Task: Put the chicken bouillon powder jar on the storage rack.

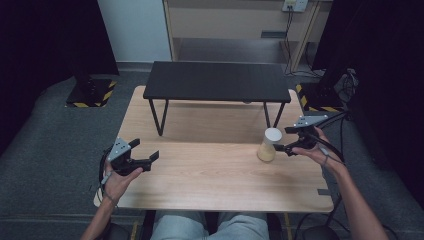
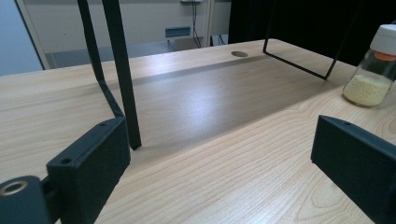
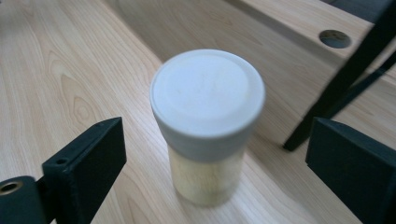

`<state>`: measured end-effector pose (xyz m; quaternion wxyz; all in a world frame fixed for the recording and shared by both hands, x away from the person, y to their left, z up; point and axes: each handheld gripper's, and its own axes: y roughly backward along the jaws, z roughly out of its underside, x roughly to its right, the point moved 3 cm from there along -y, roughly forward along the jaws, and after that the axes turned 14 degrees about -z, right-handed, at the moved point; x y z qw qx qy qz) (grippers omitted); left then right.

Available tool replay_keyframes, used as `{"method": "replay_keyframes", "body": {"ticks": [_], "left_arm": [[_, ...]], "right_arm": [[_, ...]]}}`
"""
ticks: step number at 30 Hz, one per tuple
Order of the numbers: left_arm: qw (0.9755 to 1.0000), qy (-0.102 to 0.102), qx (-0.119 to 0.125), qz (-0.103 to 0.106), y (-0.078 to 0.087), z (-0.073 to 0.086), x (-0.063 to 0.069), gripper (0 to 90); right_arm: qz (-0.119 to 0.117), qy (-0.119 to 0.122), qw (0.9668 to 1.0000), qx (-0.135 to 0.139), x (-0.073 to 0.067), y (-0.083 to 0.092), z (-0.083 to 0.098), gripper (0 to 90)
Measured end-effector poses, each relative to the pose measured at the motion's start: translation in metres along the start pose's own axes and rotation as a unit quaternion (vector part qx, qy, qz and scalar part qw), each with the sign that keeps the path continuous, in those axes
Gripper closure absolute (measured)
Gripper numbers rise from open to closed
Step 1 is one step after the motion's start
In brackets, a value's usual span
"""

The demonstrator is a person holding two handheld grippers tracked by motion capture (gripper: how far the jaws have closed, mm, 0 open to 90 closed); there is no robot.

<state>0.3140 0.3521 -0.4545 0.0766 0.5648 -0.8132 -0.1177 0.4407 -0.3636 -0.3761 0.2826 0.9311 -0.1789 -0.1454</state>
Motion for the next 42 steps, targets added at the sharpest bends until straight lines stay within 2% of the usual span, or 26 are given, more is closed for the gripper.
{"method": "replay_keyframes", "body": {"ticks": [3, 8, 12, 19, 25, 29, 30, 31, 32, 33, 35, 36, 37, 38, 42], "left_arm": [[1.0, 0.0, 0.0, 0.0, 0.0, 0.0, 0.0, 3.7], [1.0, 0.0, 0.002, 0.001, 0.0, 0.0, 0.0, 3.7], [1.0, -0.001, 0.002, 0.003, -0.001, 0.0, 0.0, 3.7], [1.0, -0.001, 0.002, 0.003, 0.0, 0.0, 0.0, 3.7], [1.0, -0.001, 0.001, 0.002, 0.0, -0.001, 0.0, 3.7], [1.0, -0.001, 0.003, 0.003, 0.0, -0.001, 0.0, 3.7], [1.0, -0.002, 0.004, 0.003, 0.0, -0.001, 0.0, 3.7], [1.0, -0.002, 0.004, 0.003, 0.0, -0.001, 0.0, 3.7], [1.0, -0.002, 0.004, 0.003, 0.0, -0.001, 0.0, 3.7], [1.0, -0.002, 0.004, 0.004, 0.0, -0.001, 0.0, 3.7], [1.0, -0.002, 0.006, 0.005, 0.0, -0.001, 0.0, 3.7], [1.0, -0.002, 0.007, 0.005, 0.001, -0.001, 0.001, 3.7], [1.0, -0.002, 0.007, 0.005, 0.001, -0.001, 0.001, 3.7], [1.0, -0.003, 0.007, 0.005, 0.001, -0.002, 0.001, 3.7], [1.0, -0.003, 0.007, 0.006, 0.001, -0.002, 0.001, 3.7]], "right_arm": [[-0.006, 0.006, 0.9999, -0.012, 0.003, -0.012, -0.006, 6.9], [-0.016, 0.012, 0.9997, -0.016, 0.007, -0.025, -0.011, 17.8], [-0.008, 0.018, 0.9997, -0.013, 0.005, -0.028, -0.013, 32.5], [0.001, 0.008, 0.9999, -0.012, 0.004, -0.027, -0.014, 33.0], [0.019, 0.013, 0.9991, -0.035, -0.005, -0.025, -0.023, 33.2], [0.02, 0.007, 0.9995, -0.022, -0.015, -0.01, -0.03, 33.2], [0.027, 0.012, 0.9994, -0.02, -0.025, 0.001, -0.04, 33.3], [0.027, 0.012, 0.9994, -0.02, -0.025, 0.001, -0.04, 33.3], [0.036, 0.017, 0.999, -0.022, -0.036, 0.012, -0.052, 33.3], [0.036, 0.017, 0.999, -0.022, -0.036, 0.012, -0.052, 33.3], [0.044, 0.014, 0.9988, -0.017, -0.046, 0.024, -0.066, 33.3], [0.051, 0.012, 0.9986, -0.011, -0.054, 0.036, -0.08, 33.3], [0.053, 0.011, 0.9985, -0.009, -0.058, 0.042, -0.088, 33.3], [0.053, 0.011, 0.9985, -0.009, -0.058, 0.042, -0.088, 33.3], [0.054, -0.002, 0.9982, 0.026, -0.067, 0.065, -0.12, 33.3]]}}
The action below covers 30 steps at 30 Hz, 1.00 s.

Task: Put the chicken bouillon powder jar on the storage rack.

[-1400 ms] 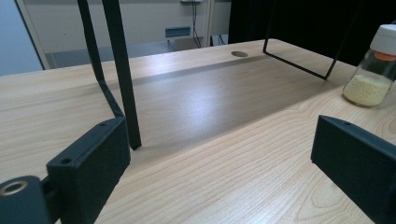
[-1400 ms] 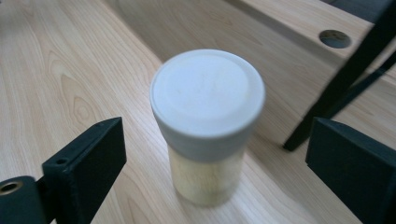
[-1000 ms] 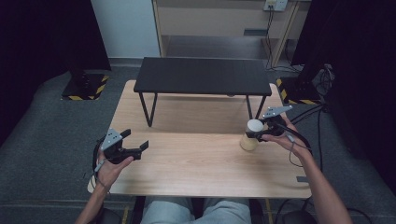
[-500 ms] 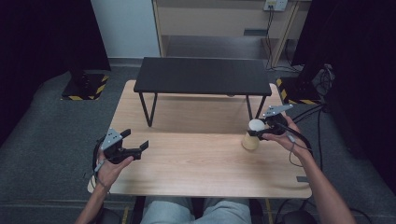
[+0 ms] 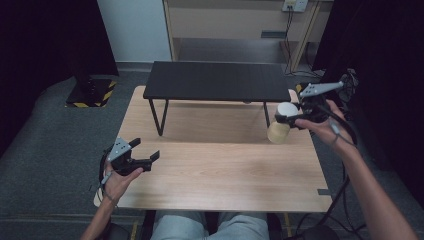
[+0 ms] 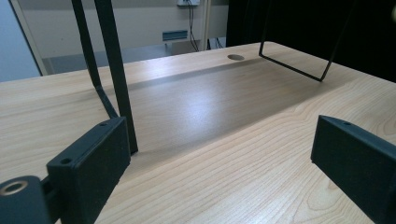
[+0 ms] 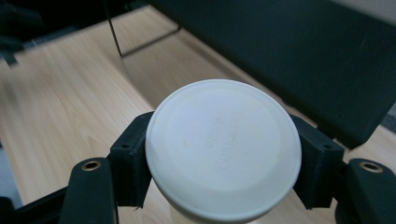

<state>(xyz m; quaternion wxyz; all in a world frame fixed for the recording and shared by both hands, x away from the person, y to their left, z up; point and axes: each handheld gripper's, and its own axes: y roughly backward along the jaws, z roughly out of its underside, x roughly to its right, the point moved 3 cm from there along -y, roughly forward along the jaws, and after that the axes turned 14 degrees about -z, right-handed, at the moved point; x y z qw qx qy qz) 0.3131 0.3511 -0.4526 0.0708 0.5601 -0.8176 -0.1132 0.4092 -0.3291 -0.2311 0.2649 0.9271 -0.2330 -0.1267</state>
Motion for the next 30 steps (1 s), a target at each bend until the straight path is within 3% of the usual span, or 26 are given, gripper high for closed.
{"method": "replay_keyframes", "body": {"ticks": [2, 4, 8, 13, 15, 16, 20, 23, 30], "left_arm": [[1.0, 0.0, 0.001, 0.001, 0.0, 0.0, 0.0, 3.7], [1.0, -0.001, 0.001, 0.002, 0.0, 0.0, 0.0, 3.7], [1.0, 0.0, 0.001, 0.003, 0.0, 0.0, 0.0, 3.7], [1.0, 0.002, 0.002, 0.003, 0.001, 0.0, -0.001, 3.7], [1.0, 0.004, 0.001, 0.004, 0.0, 0.0, -0.002, 3.7], [1.0, 0.004, 0.001, 0.004, 0.0, 0.0, -0.002, 3.7], [1.0, 0.005, 0.003, 0.003, 0.0, 0.0, -0.003, 3.7], [1.0, 0.007, 0.003, 0.001, 0.001, 0.001, -0.005, 3.7], [1.0, 0.005, 0.003, 0.005, -0.001, 0.0, -0.006, 3.7]], "right_arm": [[0.007, -0.001, 0.9998, 0.017, -0.002, 0.009, -0.025, 33.3], [0.012, 0.003, 0.9998, 0.018, -0.003, 0.01, -0.035, 33.3], [0.038, 0.012, 0.9991, 0.013, -0.001, 0.008, -0.074, 33.2], [0.065, -0.001, 0.9979, 0.008, 0.016, -0.008, -0.112, 33.3], [0.083, -0.011, 0.9965, 0.008, 0.03, -0.024, -0.125, 33.3], [0.083, -0.011, 0.9965, 0.008, 0.03, -0.024, -0.125, 33.3], [0.104, -0.03, 0.9941, -0.003, 0.055, -0.058, -0.138, 33.3], [0.111, -0.04, 0.993, -0.007, 0.066, -0.074, -0.139, 33.3], [0.113, -0.049, 0.9924, -0.003, 0.074, -0.084, -0.139, 33.2]]}}
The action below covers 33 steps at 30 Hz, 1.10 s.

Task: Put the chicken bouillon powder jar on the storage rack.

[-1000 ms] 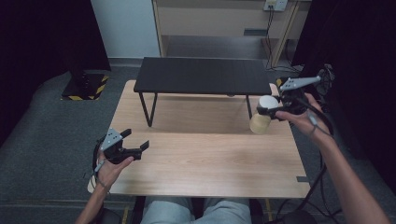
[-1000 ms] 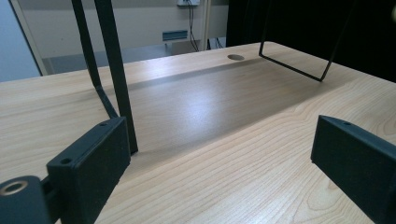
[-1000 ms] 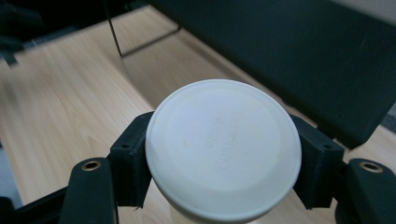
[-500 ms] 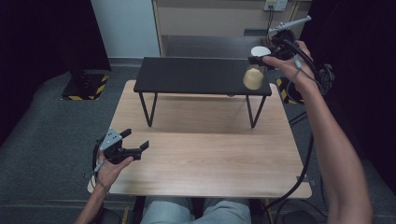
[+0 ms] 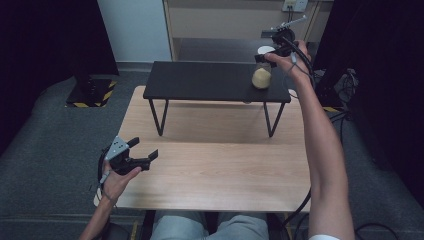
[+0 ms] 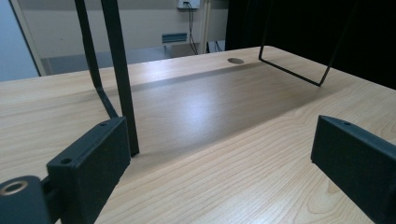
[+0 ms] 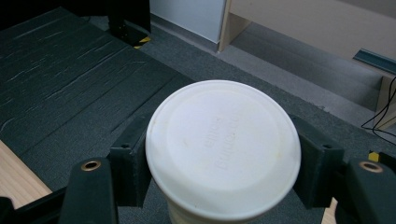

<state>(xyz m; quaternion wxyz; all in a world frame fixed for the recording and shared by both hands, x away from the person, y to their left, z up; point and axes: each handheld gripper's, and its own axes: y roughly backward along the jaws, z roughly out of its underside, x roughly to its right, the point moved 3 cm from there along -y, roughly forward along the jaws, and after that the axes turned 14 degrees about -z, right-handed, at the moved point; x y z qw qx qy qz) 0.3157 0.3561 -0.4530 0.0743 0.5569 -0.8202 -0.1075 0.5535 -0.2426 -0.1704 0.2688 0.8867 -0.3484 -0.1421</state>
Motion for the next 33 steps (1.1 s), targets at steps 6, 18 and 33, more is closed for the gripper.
{"method": "replay_keyframes", "body": {"ticks": [6, 18, 33], "left_arm": [[1.0, -0.002, 0.002, 0.003, 0.0, 0.0, 0.002, 3.7], [1.0, -0.008, 0.003, 0.006, 0.0, -0.002, 0.005, 3.8], [0.9998, -0.015, -0.004, 0.008, -0.001, -0.002, 0.008, 3.7]], "right_arm": [[0.005, -0.012, 0.9996, 0.023, -0.003, 0.004, 0.01, 17.6], [-0.01, -0.017, 0.9956, 0.091, -0.027, 0.077, 0.042, 8.6], [-0.006, -0.009, 0.9928, 0.119, -0.05, 0.148, 0.114, 7.5]]}}
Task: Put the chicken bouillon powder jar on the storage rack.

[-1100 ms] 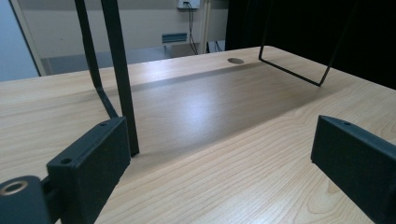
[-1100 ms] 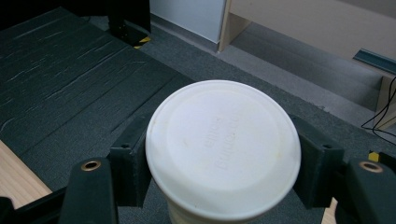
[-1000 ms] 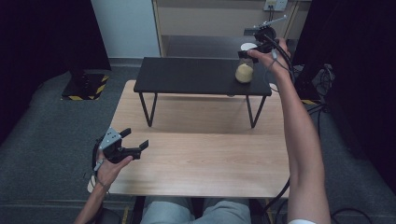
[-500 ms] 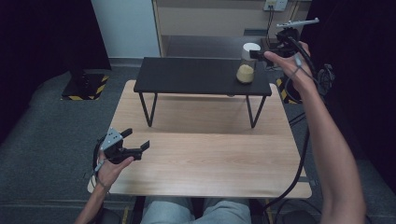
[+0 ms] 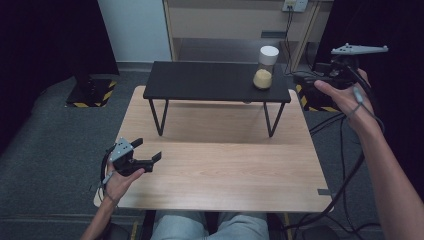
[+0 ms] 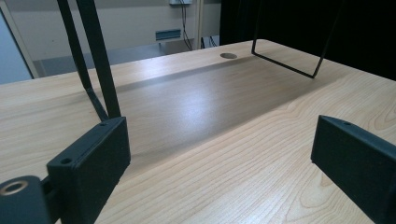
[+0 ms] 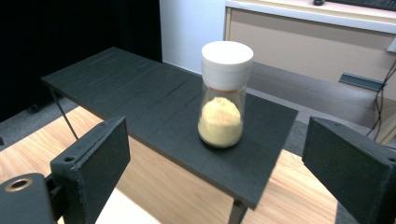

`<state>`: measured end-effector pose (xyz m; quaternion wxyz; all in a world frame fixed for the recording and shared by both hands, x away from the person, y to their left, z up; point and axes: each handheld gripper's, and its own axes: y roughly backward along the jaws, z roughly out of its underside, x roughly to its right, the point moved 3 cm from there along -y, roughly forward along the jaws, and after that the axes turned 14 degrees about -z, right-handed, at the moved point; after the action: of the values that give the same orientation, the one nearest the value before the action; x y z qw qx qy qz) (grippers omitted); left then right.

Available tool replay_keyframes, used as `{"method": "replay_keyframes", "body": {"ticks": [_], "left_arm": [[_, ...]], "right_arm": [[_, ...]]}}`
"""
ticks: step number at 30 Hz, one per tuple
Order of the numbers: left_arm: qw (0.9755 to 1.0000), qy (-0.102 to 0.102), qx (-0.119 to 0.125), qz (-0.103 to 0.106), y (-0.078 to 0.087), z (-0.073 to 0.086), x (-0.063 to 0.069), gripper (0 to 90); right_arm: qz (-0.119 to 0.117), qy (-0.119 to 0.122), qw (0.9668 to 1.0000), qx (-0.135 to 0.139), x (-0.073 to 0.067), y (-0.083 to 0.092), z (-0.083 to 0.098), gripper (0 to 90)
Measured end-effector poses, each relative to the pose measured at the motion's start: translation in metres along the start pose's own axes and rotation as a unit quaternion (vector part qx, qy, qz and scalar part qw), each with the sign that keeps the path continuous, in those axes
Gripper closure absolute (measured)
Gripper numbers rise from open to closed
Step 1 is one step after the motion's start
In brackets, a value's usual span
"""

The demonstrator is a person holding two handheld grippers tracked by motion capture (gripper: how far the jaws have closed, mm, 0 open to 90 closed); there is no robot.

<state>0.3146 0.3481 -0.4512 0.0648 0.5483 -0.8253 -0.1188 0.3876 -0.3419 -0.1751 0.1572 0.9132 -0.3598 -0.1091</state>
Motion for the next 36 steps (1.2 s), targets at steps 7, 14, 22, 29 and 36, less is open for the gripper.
{"method": "replay_keyframes", "body": {"ticks": [7, 14, 22, 29, 36], "left_arm": [[1.0, 0.0, -0.001, -0.001, 0.001, 0.0, 0.0, 3.7], [1.0, 0.0, -0.002, -0.001, 0.001, 0.0, 0.0, 3.7], [1.0, 0.0, -0.001, 0.0, 0.001, 0.0, 0.0, 3.7], [1.0, 0.0, -0.001, 0.0, 0.001, 0.0, 0.0, 3.7], [1.0, -0.001, -0.002, 0.0, 0.001, 0.0, 0.0, 3.7]], "right_arm": [[0.003, 0.001, 1.0, 0.006, -0.003, 0.017, 0.014, 7.5], [0.012, 0.0, 0.9999, 0.003, -0.002, 0.02, 0.017, 7.9], [0.006, -0.004, 1.0, 0.004, -0.001, 0.016, 0.017, 8.1], [0.005, 0.0, 1.0, -0.002, -0.001, 0.014, 0.017, 8.1], [0.007, 0.001, 1.0, 0.001, 0.001, 0.015, 0.02, 8.3]]}}
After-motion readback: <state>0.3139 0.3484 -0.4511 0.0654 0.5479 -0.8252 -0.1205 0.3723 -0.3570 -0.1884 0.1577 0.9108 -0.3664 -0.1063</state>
